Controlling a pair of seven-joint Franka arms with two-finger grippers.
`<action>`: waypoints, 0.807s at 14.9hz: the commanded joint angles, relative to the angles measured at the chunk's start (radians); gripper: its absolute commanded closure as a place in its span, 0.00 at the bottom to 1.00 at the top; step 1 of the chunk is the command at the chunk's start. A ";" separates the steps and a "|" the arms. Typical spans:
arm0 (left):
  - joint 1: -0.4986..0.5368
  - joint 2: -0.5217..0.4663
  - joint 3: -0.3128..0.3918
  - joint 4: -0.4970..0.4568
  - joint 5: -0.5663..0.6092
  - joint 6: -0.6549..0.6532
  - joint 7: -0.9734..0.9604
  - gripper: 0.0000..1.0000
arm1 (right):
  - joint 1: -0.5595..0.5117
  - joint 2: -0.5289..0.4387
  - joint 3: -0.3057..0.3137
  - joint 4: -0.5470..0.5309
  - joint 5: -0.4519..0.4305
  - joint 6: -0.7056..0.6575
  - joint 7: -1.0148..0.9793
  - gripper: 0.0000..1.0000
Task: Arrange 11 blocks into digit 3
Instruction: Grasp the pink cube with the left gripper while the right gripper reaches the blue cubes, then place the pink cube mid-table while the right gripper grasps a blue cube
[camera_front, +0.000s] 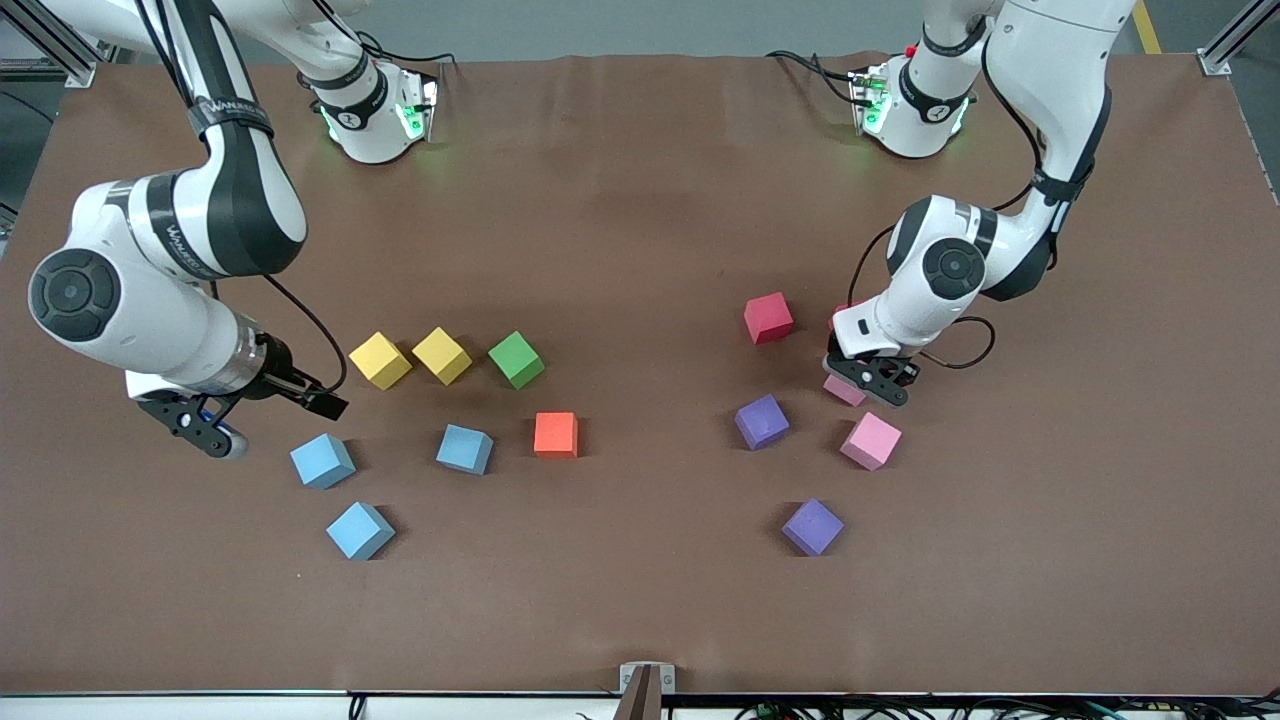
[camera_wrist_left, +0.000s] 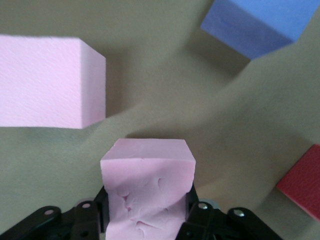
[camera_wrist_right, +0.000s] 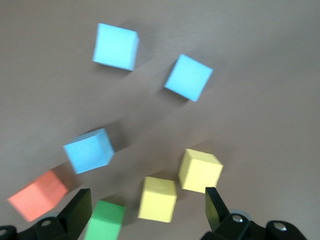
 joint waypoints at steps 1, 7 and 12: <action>-0.004 -0.049 -0.037 0.066 0.021 -0.155 -0.111 0.49 | 0.007 0.008 -0.003 -0.015 0.058 0.066 0.013 0.00; -0.012 -0.077 -0.247 0.157 0.021 -0.281 -0.641 0.49 | 0.076 0.085 -0.005 -0.008 0.053 0.141 0.013 0.00; -0.166 -0.028 -0.294 0.192 0.023 -0.280 -0.927 0.49 | 0.104 0.132 -0.005 -0.001 0.045 0.196 0.013 0.00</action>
